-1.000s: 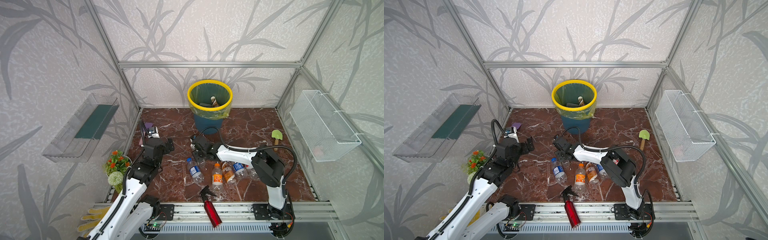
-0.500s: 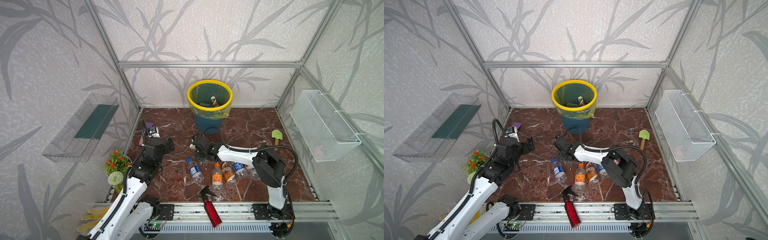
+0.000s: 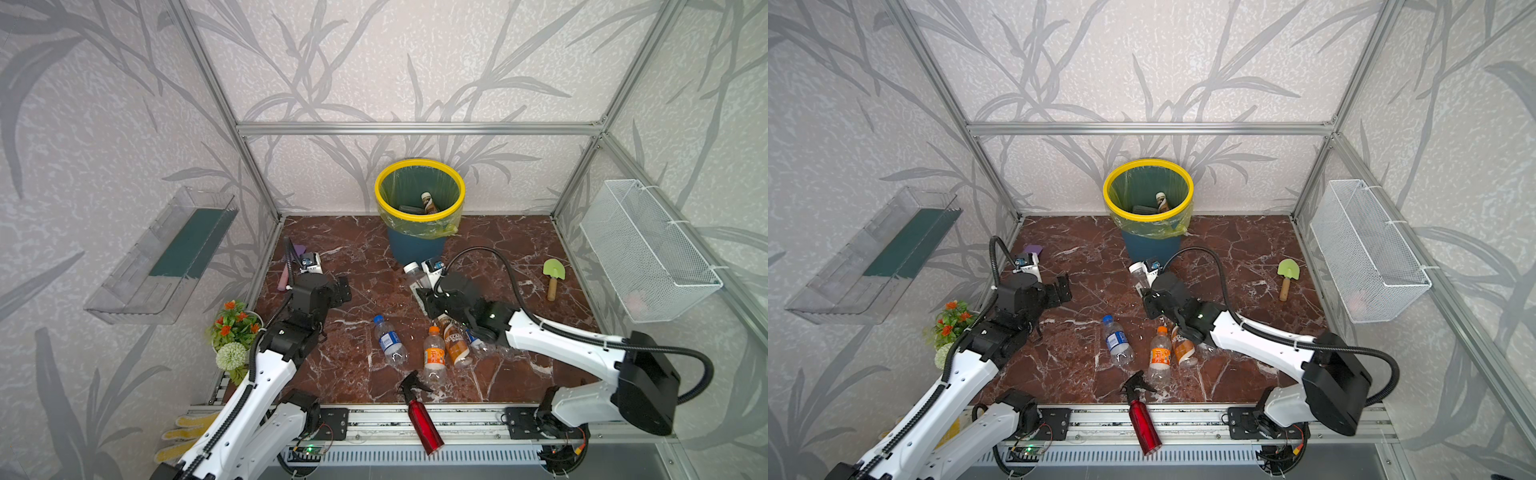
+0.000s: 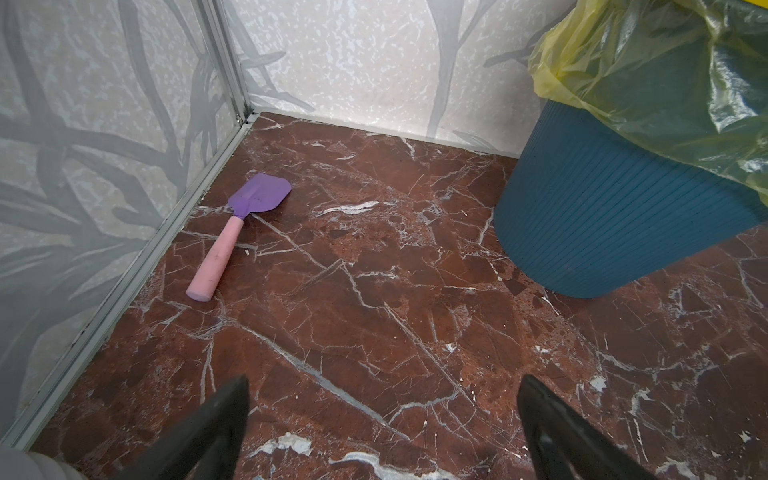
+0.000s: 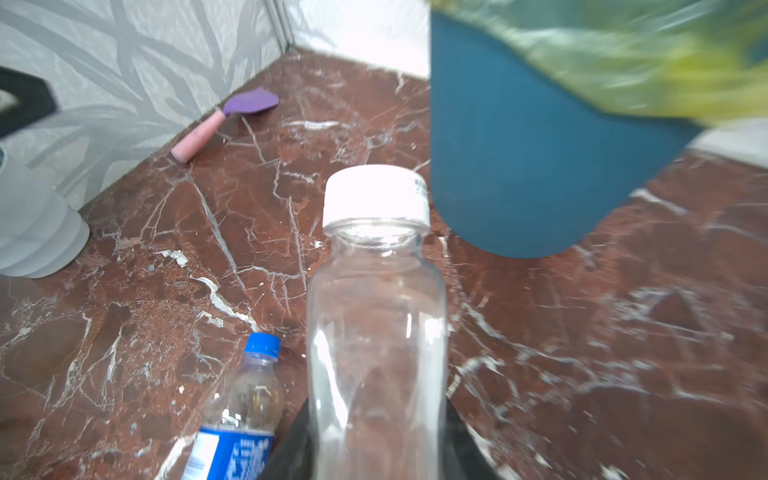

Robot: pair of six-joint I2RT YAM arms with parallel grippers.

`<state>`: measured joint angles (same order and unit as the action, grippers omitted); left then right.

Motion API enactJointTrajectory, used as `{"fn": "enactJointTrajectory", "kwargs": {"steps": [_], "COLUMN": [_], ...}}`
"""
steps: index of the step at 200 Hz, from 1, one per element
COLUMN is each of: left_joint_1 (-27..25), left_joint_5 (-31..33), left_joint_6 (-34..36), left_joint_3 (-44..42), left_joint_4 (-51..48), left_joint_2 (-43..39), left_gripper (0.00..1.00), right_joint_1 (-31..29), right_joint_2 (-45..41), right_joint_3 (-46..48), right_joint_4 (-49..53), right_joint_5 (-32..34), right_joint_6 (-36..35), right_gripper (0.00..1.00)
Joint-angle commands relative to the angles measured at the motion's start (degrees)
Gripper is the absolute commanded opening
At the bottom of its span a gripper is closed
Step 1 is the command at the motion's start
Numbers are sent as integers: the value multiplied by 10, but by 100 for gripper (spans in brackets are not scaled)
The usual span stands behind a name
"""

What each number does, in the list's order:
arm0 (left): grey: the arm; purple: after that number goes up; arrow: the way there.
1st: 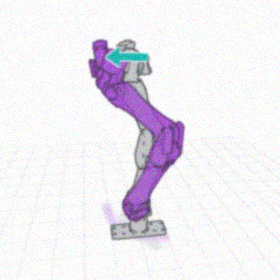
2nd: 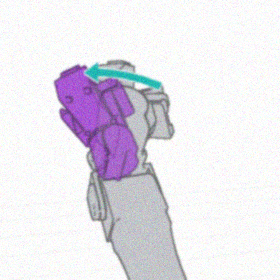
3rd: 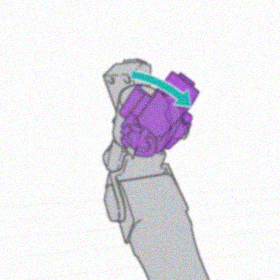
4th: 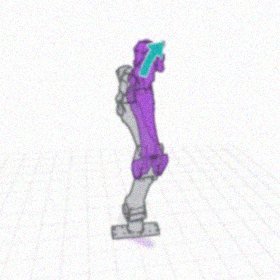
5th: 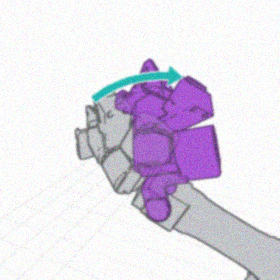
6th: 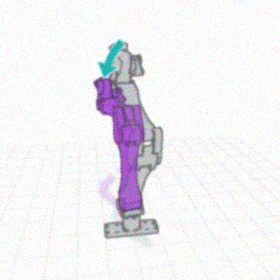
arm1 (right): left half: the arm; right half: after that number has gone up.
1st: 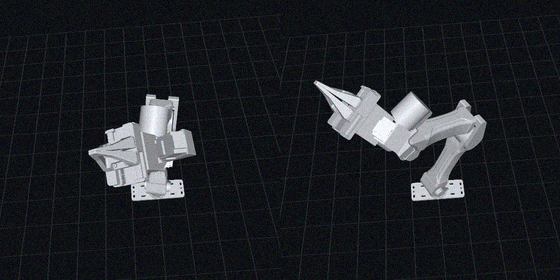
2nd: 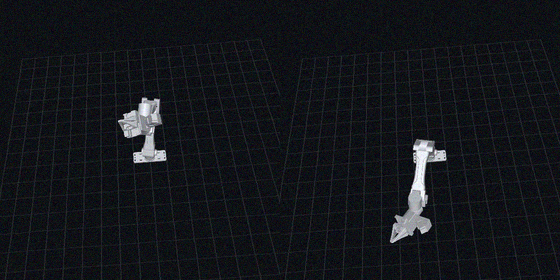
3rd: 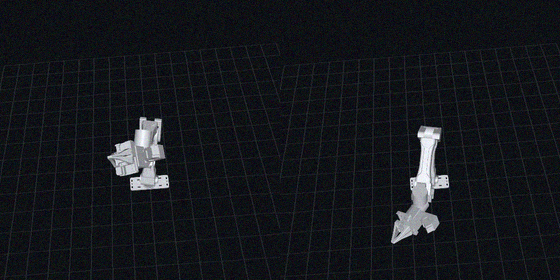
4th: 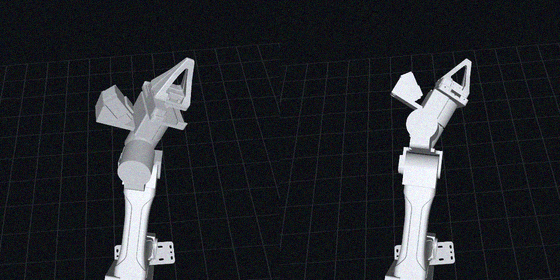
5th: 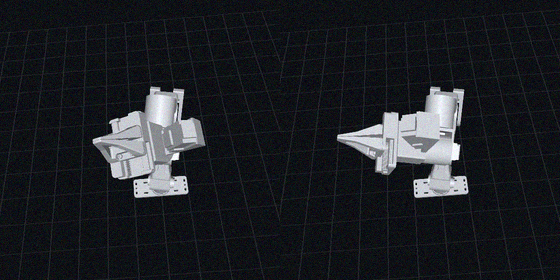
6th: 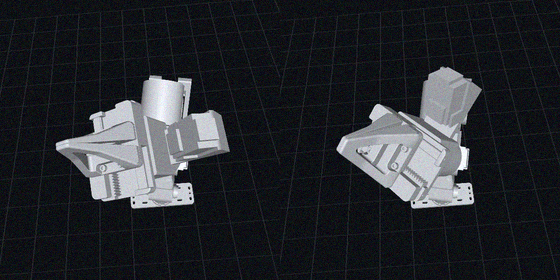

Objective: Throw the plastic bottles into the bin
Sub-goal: 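Carry the white-capped bottle over the bin and open the right gripper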

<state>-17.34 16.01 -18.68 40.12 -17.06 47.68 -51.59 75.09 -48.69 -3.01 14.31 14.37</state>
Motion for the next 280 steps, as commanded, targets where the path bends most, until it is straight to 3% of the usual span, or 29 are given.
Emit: {"fn": "enactJointTrajectory", "kwargs": {"steps": [1,57,92,105,119,145,157,164,175,182,188,193,243,280], "left_joint_1": [3,2,0,-1,-6,-19,-27,-32,-40,-45,-50,-53,-72,-145], "left_joint_5": [-22,-63,-89,-103,-106,-108,-105,-104,-101,-100,-97,-93,-133,-107], "left_joint_6": [-9,-21,-51,-57,-73,-102,-115,-120,-127,-128,-127,-128,-149,-213], "left_joint_3": [11,7,0,-6,-15,-41,-50,-54,-57,-59,-62,-64,-75,-65], "left_joint_4": [12,29,33,28,24,22,14,7,-7,-18,-27,-36,-88,-101], "left_joint_2": [20,40,37,30,17,-14,-29,-37,-49,-57,-63,-70,-83,-47], "left_gripper": [99,96,92,91,89,87,87,87,87,87,87,87,88,88], "right_joint_1": [-1,-1,-1,7,43,177,193,195,199,201,201,202,215,218], "right_joint_2": [-107,-425,-475,-437,-358,-141,-17,54,144,170,174,170,33,-59], "right_joint_3": [63,171,159,125,50,-174,-316,-404,-537,-567,-561,-550,-360,-208], "right_joint_4": [-54,15,-31,-90,-127,-118,-67,-13,100,126,121,113,52,62], "right_joint_5": [65,169,173,155,93,-107,-157,-171,-173,-174,-175,-168,-118,-76], "right_joint_6": [-31,-117,-233,-289,-307,-181,-154,-158,-144,-141,-142,-142,-134,-116], "right_gripper": [36,36,36,36,36,34,34,41,66,78,94,100,99,99]}}
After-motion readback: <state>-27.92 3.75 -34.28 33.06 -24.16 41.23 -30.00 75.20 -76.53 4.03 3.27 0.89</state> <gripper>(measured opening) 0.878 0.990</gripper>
